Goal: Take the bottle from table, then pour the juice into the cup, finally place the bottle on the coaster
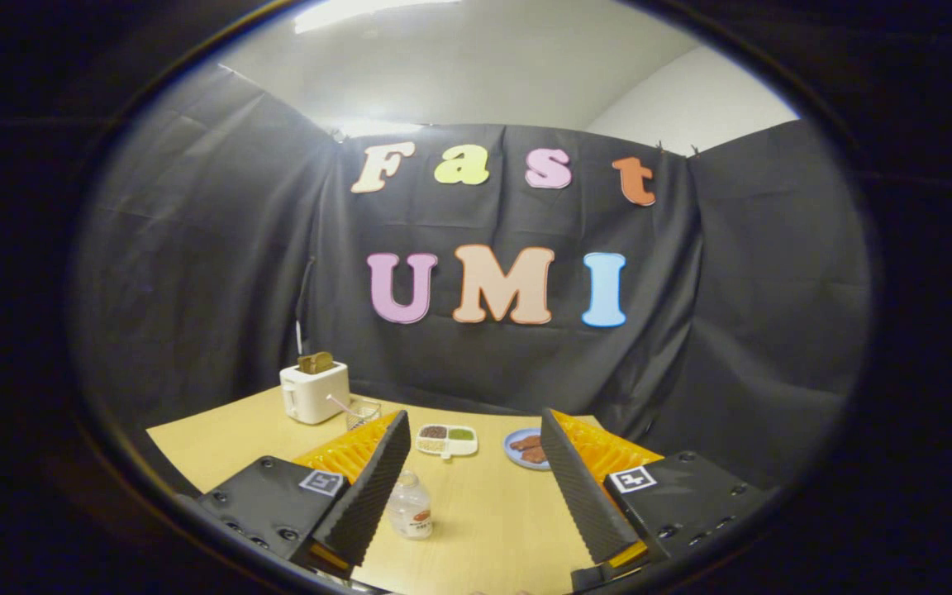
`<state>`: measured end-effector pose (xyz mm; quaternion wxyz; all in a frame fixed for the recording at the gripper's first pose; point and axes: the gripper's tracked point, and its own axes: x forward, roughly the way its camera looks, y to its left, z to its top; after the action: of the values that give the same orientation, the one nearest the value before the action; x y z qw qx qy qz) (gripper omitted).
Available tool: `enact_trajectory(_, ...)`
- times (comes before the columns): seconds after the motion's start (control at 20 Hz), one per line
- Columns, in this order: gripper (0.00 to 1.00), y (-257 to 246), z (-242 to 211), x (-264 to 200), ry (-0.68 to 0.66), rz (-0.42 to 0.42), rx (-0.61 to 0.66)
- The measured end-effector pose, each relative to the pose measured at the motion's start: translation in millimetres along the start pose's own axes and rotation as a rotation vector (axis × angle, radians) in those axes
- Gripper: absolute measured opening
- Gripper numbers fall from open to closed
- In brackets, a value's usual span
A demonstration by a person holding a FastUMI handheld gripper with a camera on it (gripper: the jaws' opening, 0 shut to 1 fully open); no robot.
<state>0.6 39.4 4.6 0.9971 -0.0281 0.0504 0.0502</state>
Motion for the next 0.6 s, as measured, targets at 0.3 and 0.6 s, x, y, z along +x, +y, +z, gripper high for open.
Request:
enact_trajectory(0.3,1.0,15.9,-27.7,-1.4,0.119,0.056,0.0)
enact_trajectory(0.6,1.0,37.1,-74.9,4.4,0.271,0.104,-0.023)
